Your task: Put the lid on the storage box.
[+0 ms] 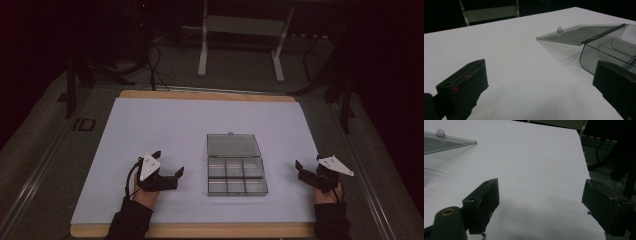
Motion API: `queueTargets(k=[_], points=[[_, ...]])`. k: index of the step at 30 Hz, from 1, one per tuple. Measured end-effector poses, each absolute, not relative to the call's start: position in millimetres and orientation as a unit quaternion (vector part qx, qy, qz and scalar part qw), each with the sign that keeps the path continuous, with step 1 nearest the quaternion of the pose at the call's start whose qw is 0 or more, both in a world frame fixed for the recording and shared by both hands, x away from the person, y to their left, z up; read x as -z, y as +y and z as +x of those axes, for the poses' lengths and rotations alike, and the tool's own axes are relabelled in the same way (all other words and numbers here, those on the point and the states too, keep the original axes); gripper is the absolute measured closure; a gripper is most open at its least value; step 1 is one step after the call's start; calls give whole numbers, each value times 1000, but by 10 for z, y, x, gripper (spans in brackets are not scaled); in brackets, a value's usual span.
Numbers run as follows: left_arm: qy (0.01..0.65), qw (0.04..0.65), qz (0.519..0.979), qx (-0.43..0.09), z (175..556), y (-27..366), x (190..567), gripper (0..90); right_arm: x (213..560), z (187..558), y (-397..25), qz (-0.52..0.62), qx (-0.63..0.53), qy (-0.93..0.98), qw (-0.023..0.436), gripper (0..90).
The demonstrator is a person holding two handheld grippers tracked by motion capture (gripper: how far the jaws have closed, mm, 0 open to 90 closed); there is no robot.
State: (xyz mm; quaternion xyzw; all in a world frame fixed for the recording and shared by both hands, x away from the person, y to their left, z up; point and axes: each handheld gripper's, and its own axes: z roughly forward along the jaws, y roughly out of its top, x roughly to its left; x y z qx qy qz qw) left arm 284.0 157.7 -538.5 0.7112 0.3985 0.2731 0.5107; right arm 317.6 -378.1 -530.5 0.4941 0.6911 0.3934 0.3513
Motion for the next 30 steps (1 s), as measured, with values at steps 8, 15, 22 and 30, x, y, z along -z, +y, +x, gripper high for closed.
queueTargets(k=[8,15,22,30], points=[[412,533,709,-209,2919,1680,5383,3,5303,3173,-3784,494,-394,690,352,141],[425,524,720,-159,2943,1726,5383,3,5303,3176,-3785,496,-394,690,351,141],[436,488,745,-128,2987,1666,5351,3,5305,3180,-3775,495,-391,692,351,142],[430,469,766,-89,3102,1453,5194,4,5305,3181,-3771,494,-388,694,351,142]])
